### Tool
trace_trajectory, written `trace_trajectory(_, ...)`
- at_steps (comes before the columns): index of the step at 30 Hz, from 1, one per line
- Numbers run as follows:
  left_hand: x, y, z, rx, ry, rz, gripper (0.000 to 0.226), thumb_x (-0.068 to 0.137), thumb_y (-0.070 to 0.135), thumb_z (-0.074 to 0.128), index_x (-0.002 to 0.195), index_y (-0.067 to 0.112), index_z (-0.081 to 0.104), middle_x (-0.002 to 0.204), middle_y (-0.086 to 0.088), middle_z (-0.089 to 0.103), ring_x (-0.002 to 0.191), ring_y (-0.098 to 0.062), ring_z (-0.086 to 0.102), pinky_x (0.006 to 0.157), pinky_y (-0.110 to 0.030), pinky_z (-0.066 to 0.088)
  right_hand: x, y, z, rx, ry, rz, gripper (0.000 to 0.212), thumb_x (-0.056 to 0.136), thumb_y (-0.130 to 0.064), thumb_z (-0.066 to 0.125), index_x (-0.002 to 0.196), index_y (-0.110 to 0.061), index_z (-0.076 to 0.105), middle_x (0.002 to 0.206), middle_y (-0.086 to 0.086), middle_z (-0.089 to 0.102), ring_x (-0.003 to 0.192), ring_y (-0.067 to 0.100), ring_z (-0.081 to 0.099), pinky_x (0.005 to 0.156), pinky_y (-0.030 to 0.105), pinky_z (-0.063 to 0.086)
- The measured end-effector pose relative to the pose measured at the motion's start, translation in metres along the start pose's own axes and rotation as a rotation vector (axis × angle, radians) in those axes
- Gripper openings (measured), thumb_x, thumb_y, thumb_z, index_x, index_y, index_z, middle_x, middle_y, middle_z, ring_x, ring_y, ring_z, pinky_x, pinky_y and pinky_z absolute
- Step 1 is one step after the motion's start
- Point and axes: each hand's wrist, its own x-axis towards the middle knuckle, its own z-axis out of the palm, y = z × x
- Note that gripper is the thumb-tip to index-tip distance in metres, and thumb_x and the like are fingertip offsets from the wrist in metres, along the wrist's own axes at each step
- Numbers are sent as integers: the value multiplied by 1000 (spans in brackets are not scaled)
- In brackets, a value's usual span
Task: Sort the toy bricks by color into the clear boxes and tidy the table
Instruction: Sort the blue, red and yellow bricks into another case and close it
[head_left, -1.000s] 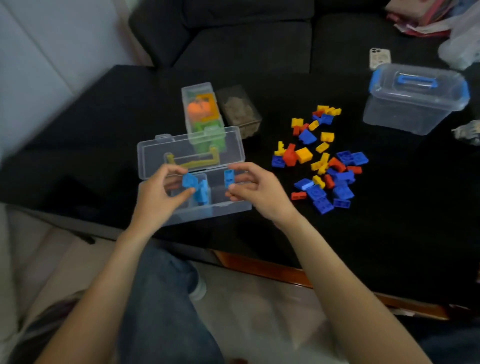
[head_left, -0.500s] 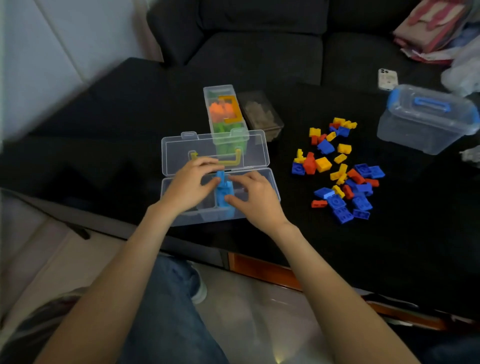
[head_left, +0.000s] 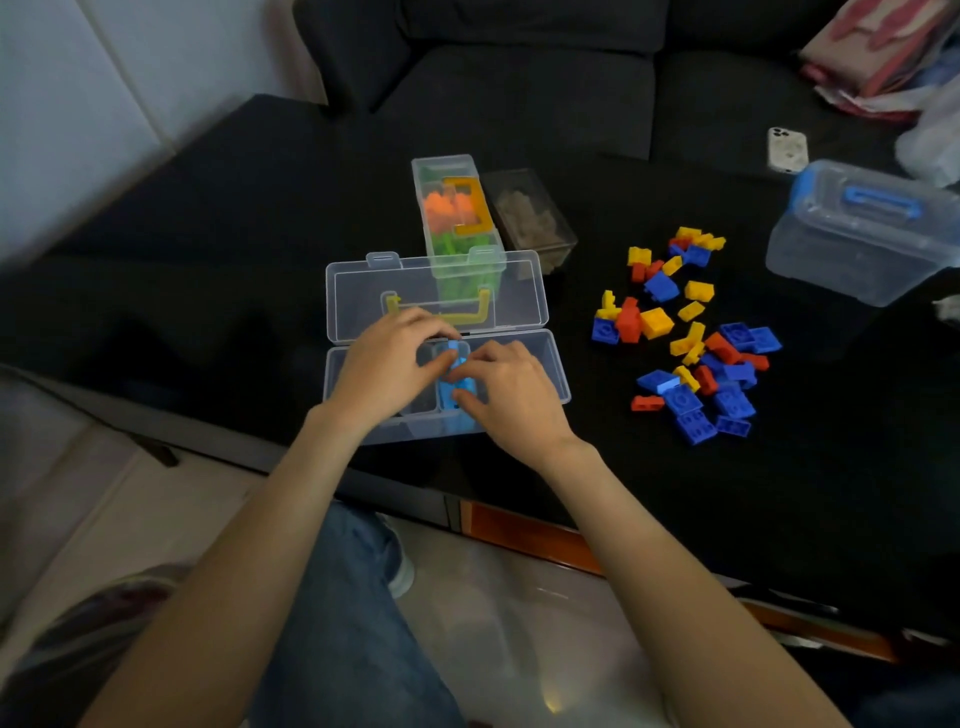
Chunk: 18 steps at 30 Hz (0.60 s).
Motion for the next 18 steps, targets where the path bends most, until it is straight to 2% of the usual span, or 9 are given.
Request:
trace_trajectory(2, -1, 1, -1, 11, 24, -5, 17, 86, 27, 65, 102, 21, 66, 99, 5, 65, 92, -8, 57, 75, -23, 41, 0, 1, 1, -39, 19, -2, 29, 89, -29, 61, 117, -22, 65, 115, 0, 59, 108, 19, 48, 93, 32, 38)
trace_trajectory(5, -1, 1, -3, 73, 62, -3, 15, 86, 30, 65, 94, 17, 65, 89, 3, 66, 84, -9, 56, 69, -24, 42, -3, 3, 2, 43, 144, 38, 23, 87, -25, 64, 108, -17, 68, 108, 1, 63, 104, 18, 52, 89, 32, 43)
trace_trajectory(8, 3, 2, -3, 48, 38, -32, 12, 87, 28, 63, 92, 17, 64, 87, 4, 65, 79, -4, 51, 61, -15, 33, 2, 5, 0, 84, 192, 56, 24, 85, -24, 66, 108, -16, 64, 105, 1, 66, 104, 18, 54, 89, 34, 46)
trace_trajectory(12, 6, 8, -3, -129, 44, -123, 17, 91, 22, 59, 107, 17, 63, 95, 4, 67, 87, -6, 60, 71, -13, 41, 18, 2, 1, 85, 115, 78, 32, 86, -29, 66, 114, -17, 58, 98, -2, 68, 100, 18, 57, 85, 36, 49)
trace_trajectory(15, 0, 10, -1, -149, 46, -132, 25, 89, 23, 62, 114, 19, 60, 105, 7, 65, 95, -4, 58, 78, -15, 42, 28, -1, 1, 191, 97, 128, 29, 86, -26, 66, 112, -16, 58, 89, -1, 69, 89, 17, 63, 80, 38, 53)
trace_trajectory(18, -9, 9, 3, -167, 88, -94, 38, 81, 31, 71, 114, 20, 56, 109, 9, 62, 99, -4, 56, 84, -21, 44, 26, 4, -5, 302, 118, 172, 33, 85, -18, 67, 116, -15, 59, 88, 2, 70, 81, 12, 65, 78, 30, 54)
